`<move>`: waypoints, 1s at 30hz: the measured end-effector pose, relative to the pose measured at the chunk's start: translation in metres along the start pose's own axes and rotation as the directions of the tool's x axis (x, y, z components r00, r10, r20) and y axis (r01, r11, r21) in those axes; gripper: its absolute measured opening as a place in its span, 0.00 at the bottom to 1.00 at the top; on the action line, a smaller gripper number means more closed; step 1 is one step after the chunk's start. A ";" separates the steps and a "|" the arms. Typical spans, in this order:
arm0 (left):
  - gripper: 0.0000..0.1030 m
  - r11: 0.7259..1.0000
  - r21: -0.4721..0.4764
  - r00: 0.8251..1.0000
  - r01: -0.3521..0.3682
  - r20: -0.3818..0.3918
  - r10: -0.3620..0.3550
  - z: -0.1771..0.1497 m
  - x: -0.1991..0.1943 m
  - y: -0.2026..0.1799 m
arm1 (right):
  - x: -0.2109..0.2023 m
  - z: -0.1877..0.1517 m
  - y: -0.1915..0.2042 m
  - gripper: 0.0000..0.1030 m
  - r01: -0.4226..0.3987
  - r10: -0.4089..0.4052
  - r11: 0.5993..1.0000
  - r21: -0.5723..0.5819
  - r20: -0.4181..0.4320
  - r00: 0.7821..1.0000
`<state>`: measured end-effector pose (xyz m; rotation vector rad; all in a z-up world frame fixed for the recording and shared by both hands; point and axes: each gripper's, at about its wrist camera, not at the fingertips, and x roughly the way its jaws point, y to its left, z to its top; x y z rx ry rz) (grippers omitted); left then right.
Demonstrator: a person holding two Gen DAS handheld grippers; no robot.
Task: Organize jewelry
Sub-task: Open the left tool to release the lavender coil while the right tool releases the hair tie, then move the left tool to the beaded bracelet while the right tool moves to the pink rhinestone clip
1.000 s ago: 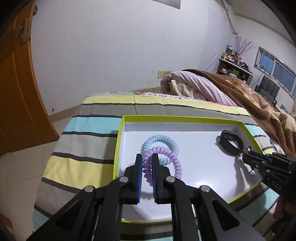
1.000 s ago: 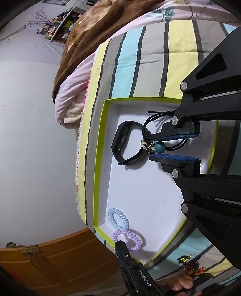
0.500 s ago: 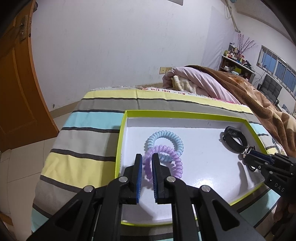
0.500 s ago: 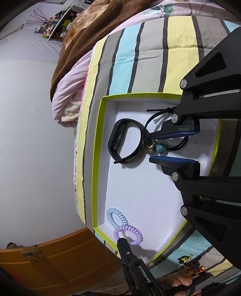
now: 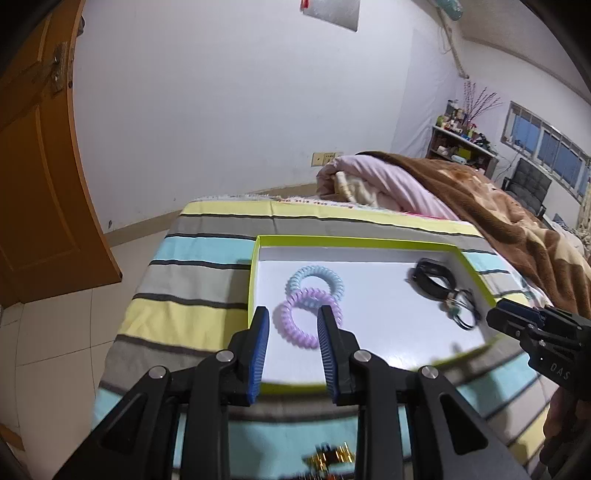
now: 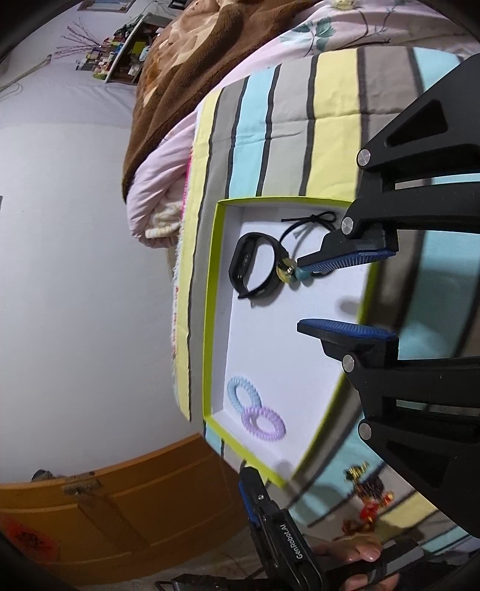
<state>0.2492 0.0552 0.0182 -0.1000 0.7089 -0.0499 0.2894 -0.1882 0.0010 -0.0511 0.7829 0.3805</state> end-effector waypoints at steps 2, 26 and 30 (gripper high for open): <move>0.27 1.000 0.009 1.000 0.003 0.015 -0.004 -0.005 -0.014 -0.002 | -0.014 -0.005 0.005 0.27 -0.003 0.003 1.000 -0.005 0.018 1.000; 0.27 0.999 0.025 0.996 0.020 0.090 -0.022 -0.082 -0.132 -0.012 | -0.136 -0.084 0.054 0.27 -0.084 0.088 0.996 -0.036 0.117 0.989; 0.27 1.000 0.020 0.996 0.020 0.091 -0.021 -0.096 -0.144 -0.011 | -0.146 -0.095 0.058 0.27 -0.099 0.102 0.995 -0.034 0.116 0.988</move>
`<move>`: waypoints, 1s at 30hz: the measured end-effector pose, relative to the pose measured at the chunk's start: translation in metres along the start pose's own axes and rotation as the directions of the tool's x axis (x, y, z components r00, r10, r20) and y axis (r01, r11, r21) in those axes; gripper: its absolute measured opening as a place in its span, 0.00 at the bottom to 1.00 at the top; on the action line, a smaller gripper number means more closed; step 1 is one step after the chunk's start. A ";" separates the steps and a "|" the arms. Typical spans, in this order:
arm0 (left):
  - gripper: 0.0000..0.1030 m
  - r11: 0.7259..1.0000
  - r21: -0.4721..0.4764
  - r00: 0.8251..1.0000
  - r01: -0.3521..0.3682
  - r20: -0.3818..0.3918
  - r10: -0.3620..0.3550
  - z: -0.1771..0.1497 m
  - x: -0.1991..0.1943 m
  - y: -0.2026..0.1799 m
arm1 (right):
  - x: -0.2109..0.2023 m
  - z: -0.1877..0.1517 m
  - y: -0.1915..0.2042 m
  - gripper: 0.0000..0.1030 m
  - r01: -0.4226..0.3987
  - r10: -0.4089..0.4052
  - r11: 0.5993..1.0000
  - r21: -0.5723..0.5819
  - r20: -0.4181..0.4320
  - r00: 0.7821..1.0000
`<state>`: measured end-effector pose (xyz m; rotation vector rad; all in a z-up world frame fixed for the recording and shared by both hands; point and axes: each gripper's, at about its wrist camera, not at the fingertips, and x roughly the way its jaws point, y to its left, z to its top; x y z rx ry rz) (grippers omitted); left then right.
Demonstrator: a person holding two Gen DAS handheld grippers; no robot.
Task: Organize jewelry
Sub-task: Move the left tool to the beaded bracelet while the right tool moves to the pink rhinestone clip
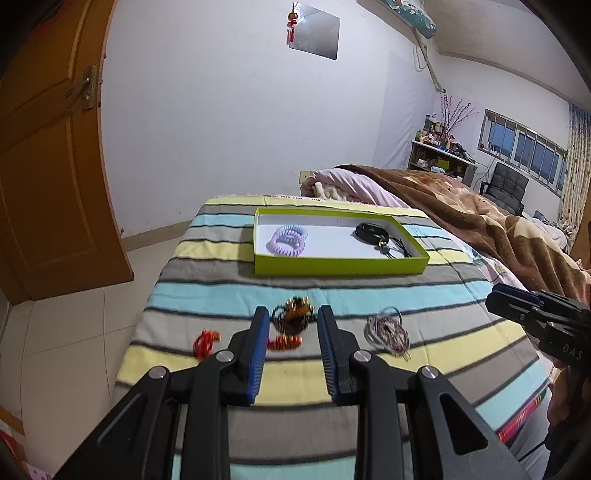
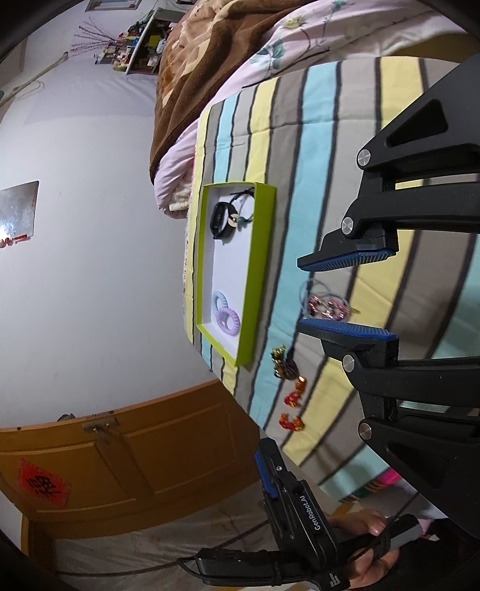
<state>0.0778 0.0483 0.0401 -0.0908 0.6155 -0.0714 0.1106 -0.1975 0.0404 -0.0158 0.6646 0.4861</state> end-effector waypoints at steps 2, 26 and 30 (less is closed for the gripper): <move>0.27 1.000 -0.010 1.000 0.002 -0.004 -0.002 -0.007 -0.005 0.001 | -0.004 -0.005 0.003 0.27 -0.006 0.006 1.000 0.001 -0.002 1.000; 0.27 0.998 -0.060 0.999 -0.002 -0.034 0.000 -0.026 -0.005 0.016 | 0.007 -0.021 0.018 0.27 -0.033 0.033 0.999 -0.004 -0.047 0.998; 0.27 0.999 -0.042 0.999 0.010 -0.050 -0.012 -0.022 0.009 0.013 | 0.021 -0.019 0.015 0.27 -0.029 0.029 1.000 -0.001 -0.069 0.997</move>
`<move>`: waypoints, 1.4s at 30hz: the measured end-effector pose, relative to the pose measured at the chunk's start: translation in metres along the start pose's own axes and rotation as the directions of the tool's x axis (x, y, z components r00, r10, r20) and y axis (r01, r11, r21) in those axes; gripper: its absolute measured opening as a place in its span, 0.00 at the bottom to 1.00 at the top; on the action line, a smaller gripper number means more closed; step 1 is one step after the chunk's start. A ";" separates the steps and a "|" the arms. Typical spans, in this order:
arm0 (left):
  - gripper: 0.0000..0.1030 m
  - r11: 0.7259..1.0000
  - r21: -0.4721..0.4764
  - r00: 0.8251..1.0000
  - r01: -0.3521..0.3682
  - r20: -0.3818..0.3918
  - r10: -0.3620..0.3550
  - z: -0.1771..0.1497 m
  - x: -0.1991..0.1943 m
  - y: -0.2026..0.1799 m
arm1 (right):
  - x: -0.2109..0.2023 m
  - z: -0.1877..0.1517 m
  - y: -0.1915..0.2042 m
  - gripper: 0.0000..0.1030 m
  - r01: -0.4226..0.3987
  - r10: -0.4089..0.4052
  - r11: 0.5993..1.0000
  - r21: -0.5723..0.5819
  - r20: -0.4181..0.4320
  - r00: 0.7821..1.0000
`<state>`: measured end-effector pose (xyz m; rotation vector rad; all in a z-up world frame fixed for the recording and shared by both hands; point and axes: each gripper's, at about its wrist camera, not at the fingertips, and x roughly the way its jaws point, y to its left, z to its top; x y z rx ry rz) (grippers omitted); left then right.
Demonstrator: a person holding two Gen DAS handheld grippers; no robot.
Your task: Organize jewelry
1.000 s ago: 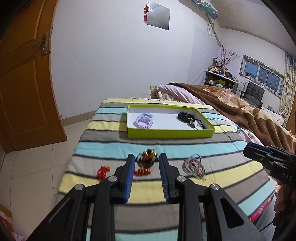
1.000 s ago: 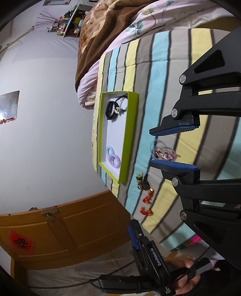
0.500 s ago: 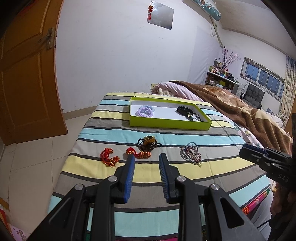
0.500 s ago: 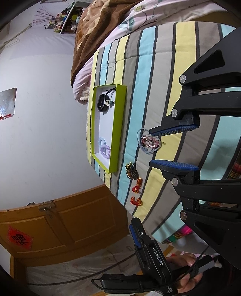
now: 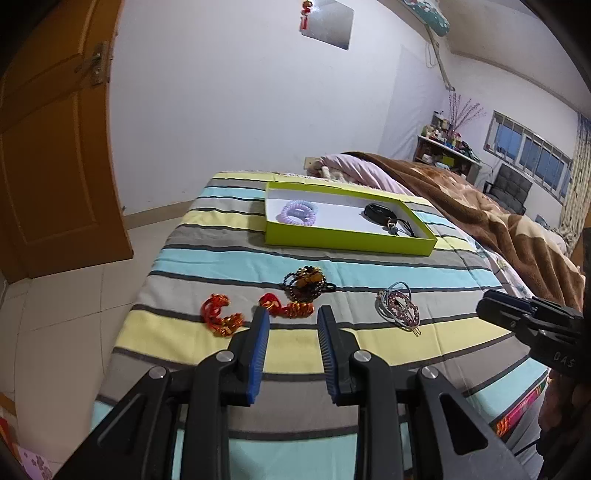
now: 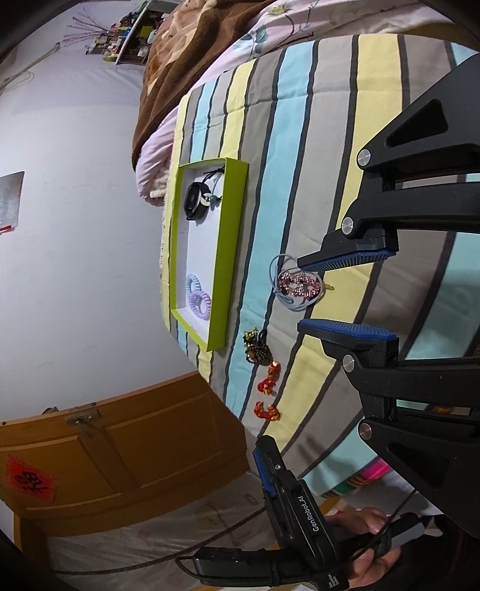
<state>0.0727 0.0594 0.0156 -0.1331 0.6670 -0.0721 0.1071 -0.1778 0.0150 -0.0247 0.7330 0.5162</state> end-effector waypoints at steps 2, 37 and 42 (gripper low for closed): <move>0.27 1.000 0.014 1.000 0.007 -0.007 -0.007 0.002 0.008 -0.003 | 0.006 0.001 -0.001 0.27 0.000 0.000 1.000 -0.001 -0.007 1.000; 0.27 1.000 -0.014 0.986 0.017 -0.163 -0.019 0.020 0.106 -0.013 | 0.114 0.031 -0.034 0.26 -0.024 0.019 0.999 -0.024 -0.193 0.981; 0.14 0.999 -0.026 0.987 0.023 -0.158 -0.027 0.020 0.105 -0.012 | 0.114 0.030 -0.032 0.12 -0.040 0.032 0.999 -0.037 -0.195 0.980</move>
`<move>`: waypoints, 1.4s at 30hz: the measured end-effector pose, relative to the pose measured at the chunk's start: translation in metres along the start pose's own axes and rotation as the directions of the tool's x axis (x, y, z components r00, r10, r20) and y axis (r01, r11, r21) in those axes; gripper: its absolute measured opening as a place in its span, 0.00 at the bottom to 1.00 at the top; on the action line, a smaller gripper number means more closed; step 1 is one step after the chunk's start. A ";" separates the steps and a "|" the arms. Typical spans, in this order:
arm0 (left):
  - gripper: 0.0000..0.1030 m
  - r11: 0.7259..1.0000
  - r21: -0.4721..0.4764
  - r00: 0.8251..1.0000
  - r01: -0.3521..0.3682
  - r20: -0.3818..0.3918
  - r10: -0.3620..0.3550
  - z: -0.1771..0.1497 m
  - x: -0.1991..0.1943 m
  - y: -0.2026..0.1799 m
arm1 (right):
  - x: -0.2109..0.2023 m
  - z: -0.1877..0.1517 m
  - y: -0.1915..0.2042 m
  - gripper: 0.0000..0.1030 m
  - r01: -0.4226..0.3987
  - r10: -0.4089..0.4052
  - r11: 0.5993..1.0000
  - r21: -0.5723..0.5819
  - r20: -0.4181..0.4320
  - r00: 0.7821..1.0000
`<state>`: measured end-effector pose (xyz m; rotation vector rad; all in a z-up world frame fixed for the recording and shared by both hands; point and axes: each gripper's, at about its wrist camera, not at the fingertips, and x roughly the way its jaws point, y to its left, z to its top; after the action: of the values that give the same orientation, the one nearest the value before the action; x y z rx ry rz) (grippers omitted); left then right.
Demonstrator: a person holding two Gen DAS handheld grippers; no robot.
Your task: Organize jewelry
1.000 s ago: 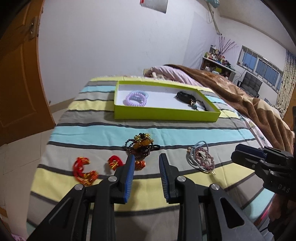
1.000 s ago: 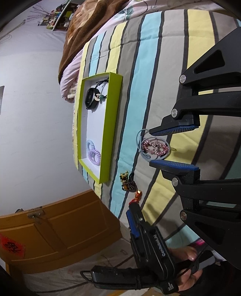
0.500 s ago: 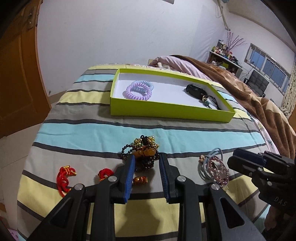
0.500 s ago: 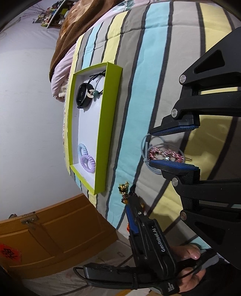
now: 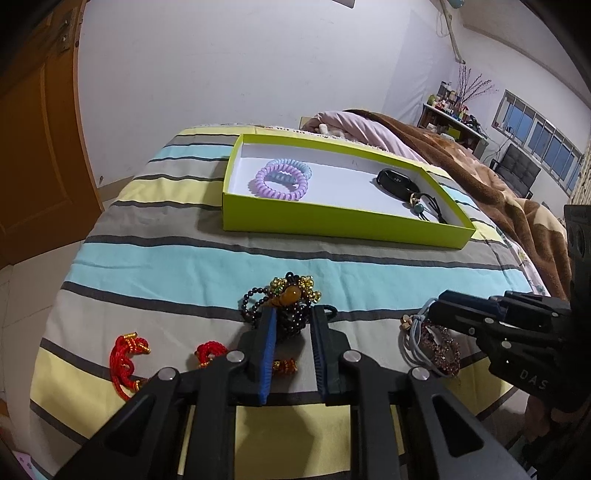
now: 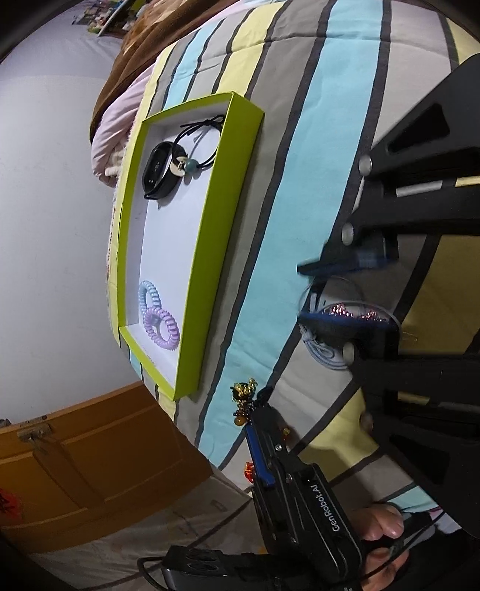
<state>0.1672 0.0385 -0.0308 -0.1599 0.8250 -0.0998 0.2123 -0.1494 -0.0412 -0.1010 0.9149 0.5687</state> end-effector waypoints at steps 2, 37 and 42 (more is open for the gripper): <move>0.13 1.000 -0.005 1.000 0.004 0.008 -0.004 0.000 -0.002 0.001 | -0.001 -0.001 0.002 0.02 0.005 -0.005 1.000 -0.013 0.003 1.000; 0.12 0.998 0.027 0.981 0.056 0.185 -0.060 0.006 -0.094 -0.013 | -0.107 0.005 0.021 0.01 0.001 0.000 1.000 -0.005 0.245 0.969; 0.12 0.997 0.046 0.978 0.060 0.198 -0.068 0.006 -0.103 -0.018 | -0.122 0.003 0.021 0.01 0.018 -0.017 1.000 0.000 0.272 0.962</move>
<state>0.1018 0.0365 0.0506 -0.1563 0.6177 -0.1582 0.1459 -0.1819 0.0579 -0.0313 0.6455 0.5516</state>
